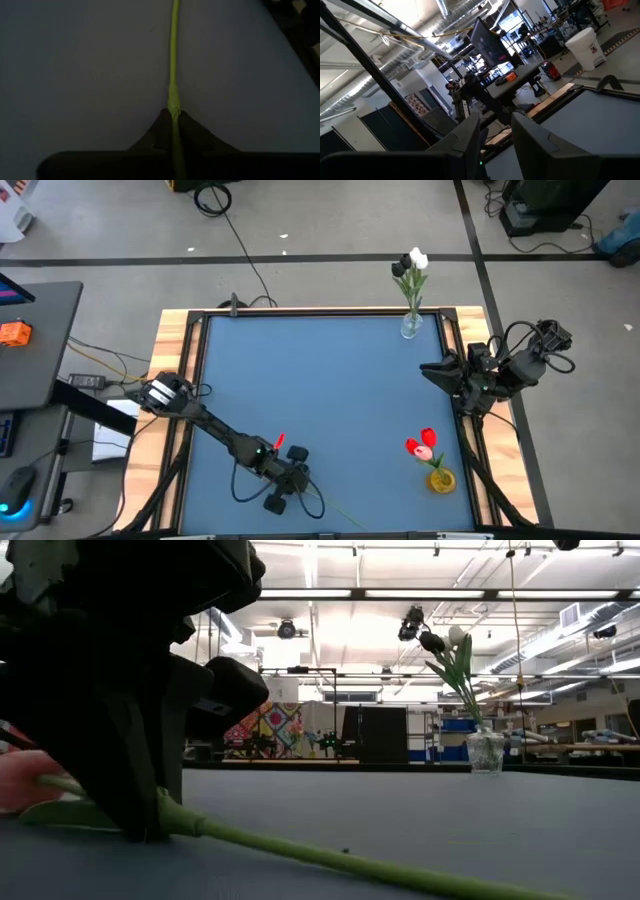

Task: Sort flowers into vase by color
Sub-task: Put the pink tulip into the yellow vase

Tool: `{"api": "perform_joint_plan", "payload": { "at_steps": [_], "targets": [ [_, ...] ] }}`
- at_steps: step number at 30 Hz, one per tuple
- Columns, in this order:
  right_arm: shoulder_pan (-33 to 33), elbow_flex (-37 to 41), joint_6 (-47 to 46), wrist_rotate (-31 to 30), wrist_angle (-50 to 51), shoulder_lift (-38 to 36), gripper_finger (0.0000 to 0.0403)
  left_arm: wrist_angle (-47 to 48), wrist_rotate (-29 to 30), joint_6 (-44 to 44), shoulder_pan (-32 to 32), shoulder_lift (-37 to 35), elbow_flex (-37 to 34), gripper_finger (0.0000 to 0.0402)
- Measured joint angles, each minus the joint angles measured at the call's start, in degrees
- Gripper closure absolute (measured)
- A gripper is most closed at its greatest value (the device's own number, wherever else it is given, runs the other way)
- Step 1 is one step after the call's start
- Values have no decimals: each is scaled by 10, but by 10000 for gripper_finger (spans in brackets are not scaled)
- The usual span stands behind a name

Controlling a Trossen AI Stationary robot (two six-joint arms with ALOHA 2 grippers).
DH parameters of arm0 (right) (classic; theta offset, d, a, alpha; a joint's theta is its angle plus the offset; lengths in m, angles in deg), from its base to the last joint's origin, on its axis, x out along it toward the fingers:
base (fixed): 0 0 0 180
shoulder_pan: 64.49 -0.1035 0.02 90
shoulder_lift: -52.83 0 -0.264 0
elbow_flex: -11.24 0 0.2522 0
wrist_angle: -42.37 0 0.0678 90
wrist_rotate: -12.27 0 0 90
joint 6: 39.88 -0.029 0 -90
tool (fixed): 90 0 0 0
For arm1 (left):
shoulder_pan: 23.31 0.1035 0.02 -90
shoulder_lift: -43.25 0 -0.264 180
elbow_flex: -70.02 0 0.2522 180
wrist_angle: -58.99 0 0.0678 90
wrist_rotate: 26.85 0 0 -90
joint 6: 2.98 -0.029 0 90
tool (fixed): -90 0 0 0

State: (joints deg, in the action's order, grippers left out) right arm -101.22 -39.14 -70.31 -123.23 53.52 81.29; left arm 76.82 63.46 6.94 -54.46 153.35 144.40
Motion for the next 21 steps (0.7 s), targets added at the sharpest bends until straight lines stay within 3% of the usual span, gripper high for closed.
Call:
{"api": "perform_joint_plan", "payload": {
  "at_steps": [6,10,16,21],
  "targets": [
    [0,0,6,6,2,-4,282,57,66,-64,24,-63,-2,390],
    [0,0,3,10,2,-9,282,105,99,-168,54,-130,-1,383],
    [4,0,-32,16,25,-9,282,101,106,-282,128,-241,4,382],
    [25,0,-114,45,79,-3,282,126,65,-430,168,-266,77,382]
  ]
}}
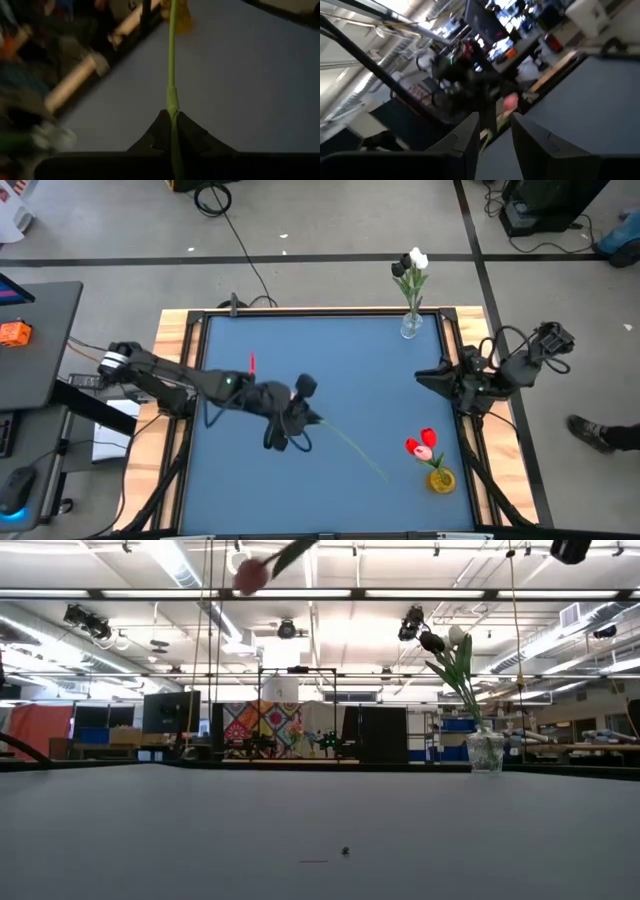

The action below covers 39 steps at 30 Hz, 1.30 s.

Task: Sort flowers into vase by color
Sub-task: Put the pink tulip into the yellow vase

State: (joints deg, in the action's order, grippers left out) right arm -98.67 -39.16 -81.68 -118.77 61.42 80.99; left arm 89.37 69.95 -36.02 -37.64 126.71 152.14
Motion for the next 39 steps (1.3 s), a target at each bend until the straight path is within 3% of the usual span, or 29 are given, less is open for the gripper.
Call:
{"api": "perform_joint_plan", "payload": {
  "at_steps": [11,20,30,39],
  "targets": [
    [86,0,-98,167,-46,48,259,70,-42,-320,65,62,213,381],
    [163,0,-229,329,-175,155,203,64,-61,-556,57,93,251,381],
    [229,0,-263,471,-265,268,188,3,-66,-626,60,127,251,381],
    [239,0,-260,522,-342,327,217,6,-75,-628,63,130,252,381]
  ]
}}
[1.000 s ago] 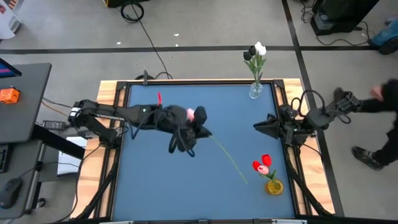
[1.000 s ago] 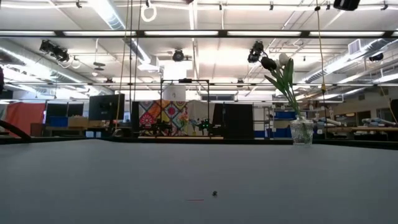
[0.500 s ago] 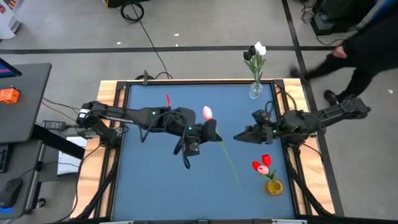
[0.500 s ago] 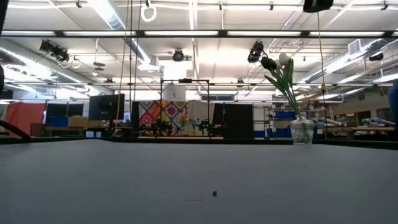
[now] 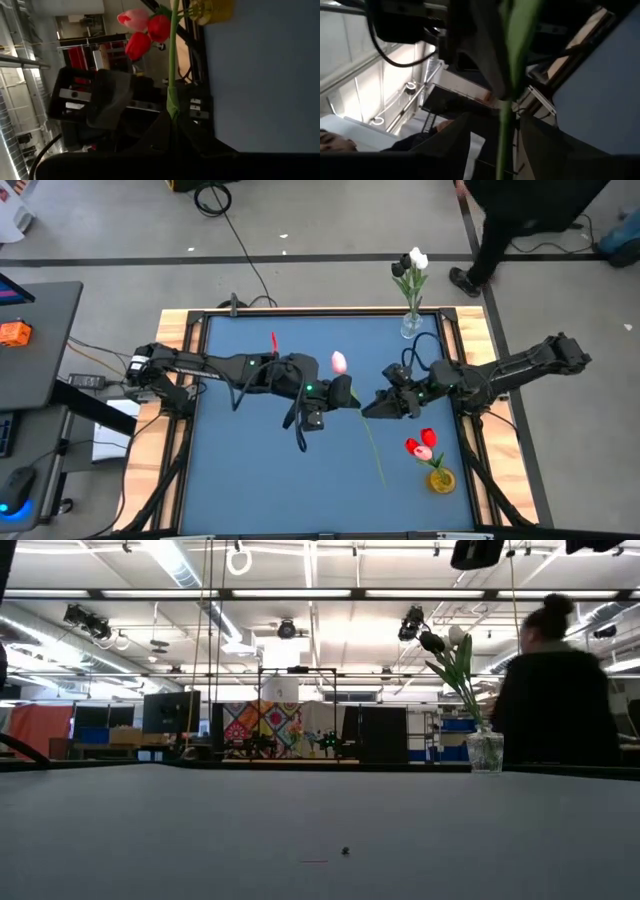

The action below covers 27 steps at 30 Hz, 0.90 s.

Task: Sort flowers into vase by color
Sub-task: Put the pink tulip into the yellow vase

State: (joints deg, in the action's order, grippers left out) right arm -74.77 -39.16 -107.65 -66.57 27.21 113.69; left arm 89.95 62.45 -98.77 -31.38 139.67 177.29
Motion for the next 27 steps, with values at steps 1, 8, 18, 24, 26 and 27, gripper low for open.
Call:
{"api": "perform_joint_plan", "payload": {
  "at_steps": [1,8,18,24,26,27],
  "targets": [
    [0,0,1,4,-6,6,222,1,-1,0,0,0,0,381],
    [2,0,3,9,-22,37,253,1,-5,0,0,0,0,381],
    [3,0,41,8,-61,36,388,-2,-6,1,0,-1,0,381],
    [4,0,46,7,-64,37,395,-12,-10,61,0,-1,0,370],
    [3,0,50,1,-63,37,396,-12,-31,92,3,-1,0,352],
    [3,0,55,-5,-62,37,396,-12,-37,108,3,-4,0,340]
  ]
}}
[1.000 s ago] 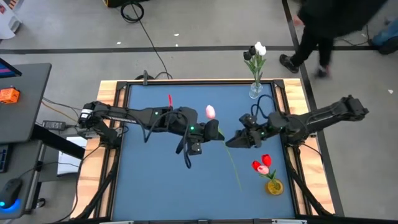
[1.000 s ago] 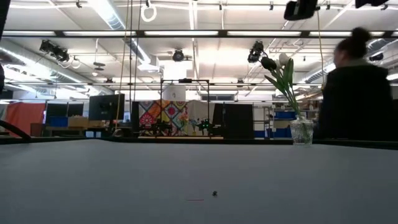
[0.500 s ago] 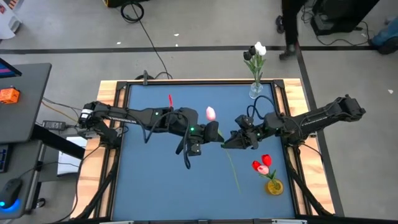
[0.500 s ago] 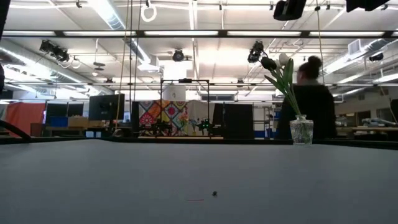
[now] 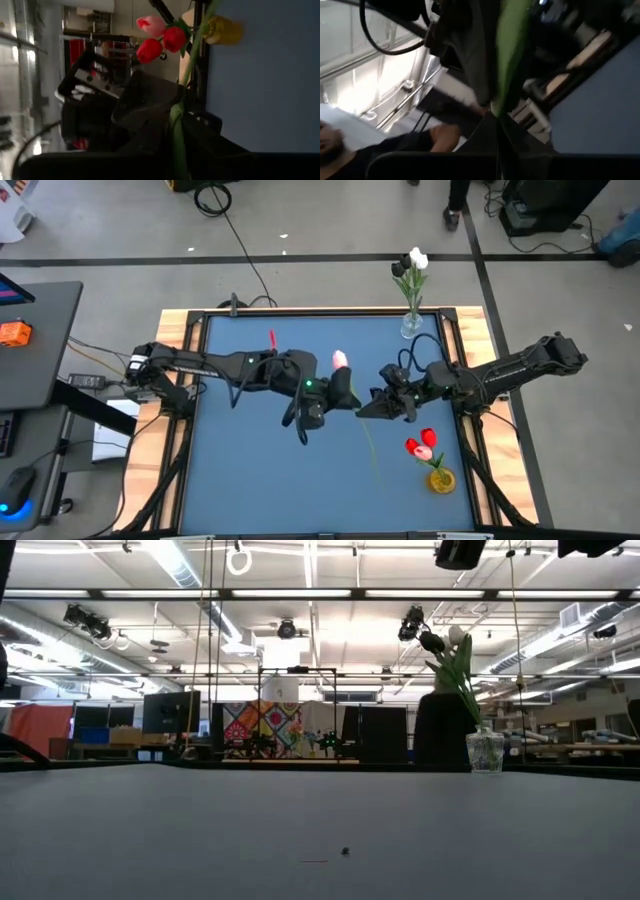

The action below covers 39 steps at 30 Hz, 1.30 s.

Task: Sort flowers into vase by color
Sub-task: Put the pink tulip into the yellow vase

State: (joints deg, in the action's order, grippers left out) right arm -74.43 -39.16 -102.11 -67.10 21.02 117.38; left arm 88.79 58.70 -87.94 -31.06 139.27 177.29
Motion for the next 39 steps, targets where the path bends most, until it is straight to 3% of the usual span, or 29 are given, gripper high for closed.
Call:
{"api": "perform_joint_plan", "payload": {
  "at_steps": [5,10,14,19,23,29,36,39],
  "targets": [
    [0,0,62,-91,2,-6,400,1,-38,130,22,-27,0,271],
    [-1,0,158,-216,37,-30,401,46,-163,378,98,-61,0,222],
    [-16,0,265,-345,85,-68,402,97,-218,609,164,-70,-2,221],
    [-48,0,433,-478,90,-128,402,170,-273,705,203,-70,-15,254],
    [-73,0,580,-539,85,-174,402,57,-309,770,202,-99,-102,294],
    [-120,0,680,-577,93,-223,401,-223,-308,906,216,-177,-290,345],
    [-154,0,700,-555,120,-243,400,-559,-270,1039,217,-233,-478,373],
    [-156,0,694,-540,134,-249,400,-618,-267,1063,216,-236,-517,376]
  ]
}}
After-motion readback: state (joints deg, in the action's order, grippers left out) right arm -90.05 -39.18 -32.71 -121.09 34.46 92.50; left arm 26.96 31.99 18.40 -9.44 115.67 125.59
